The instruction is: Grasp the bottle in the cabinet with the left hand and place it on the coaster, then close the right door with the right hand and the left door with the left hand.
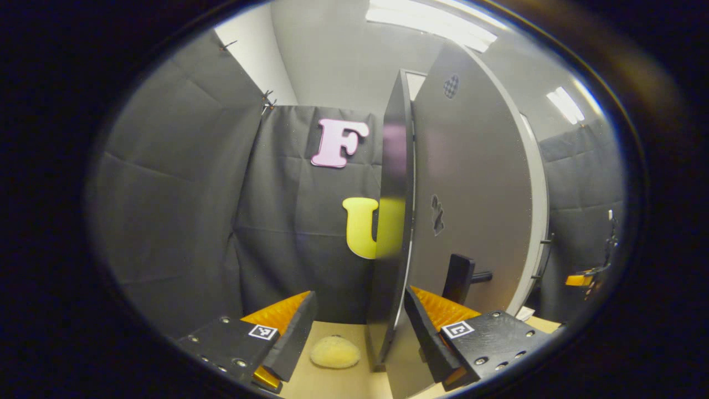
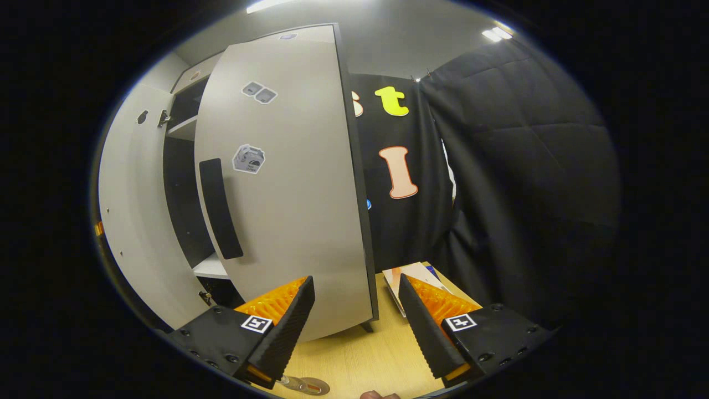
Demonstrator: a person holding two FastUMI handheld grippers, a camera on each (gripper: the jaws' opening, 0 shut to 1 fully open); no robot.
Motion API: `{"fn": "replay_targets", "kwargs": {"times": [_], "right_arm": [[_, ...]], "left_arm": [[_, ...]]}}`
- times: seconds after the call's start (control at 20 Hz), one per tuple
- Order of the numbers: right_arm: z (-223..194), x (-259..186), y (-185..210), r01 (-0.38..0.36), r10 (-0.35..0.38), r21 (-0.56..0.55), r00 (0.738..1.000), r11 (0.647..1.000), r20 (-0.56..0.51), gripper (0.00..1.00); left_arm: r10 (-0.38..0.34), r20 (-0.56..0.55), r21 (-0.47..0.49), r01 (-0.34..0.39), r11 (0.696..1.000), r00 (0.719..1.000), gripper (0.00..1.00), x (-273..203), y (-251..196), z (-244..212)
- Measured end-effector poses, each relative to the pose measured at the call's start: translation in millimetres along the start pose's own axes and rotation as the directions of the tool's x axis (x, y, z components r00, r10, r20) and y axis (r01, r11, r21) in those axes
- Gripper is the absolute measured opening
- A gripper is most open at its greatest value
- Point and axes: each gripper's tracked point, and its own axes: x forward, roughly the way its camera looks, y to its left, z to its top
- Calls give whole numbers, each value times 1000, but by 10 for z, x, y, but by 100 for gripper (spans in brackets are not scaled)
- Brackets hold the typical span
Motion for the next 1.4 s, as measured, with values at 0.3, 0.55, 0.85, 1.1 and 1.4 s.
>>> {"fn": "replay_targets", "kwargs": {"times": [0.3, 0.55, 0.85, 1.1, 1.4], "right_arm": [[-112, 12, -104, -9, 9, 2, 999, 1000, -32, 98], [-96, 6, -188, -36, 35, -9, 999, 999, -37, 98], [-29, 26, -371, -62, 62, 9, 997, 998, -43, 98], [-7, 28, -561, -71, 71, 1, 996, 997, -52, 98], [26, -36, -690, -64, 65, 25, 997, 998, -40, 98]], "left_arm": [[28, -34, 56, -26, 998, 999, 92, -48, -107, 40], [35, -55, 64, -31, 997, 998, 92, 4, -225, 84], [16, -64, 70, -11, 998, 998, 92, 109, -772, 85], [0, -58, 73, 5, 997, 998, 92, 199, -1241, 57], [-43, -51, 100, 48, 994, 998, 91, 464, -1860, 39]]}}
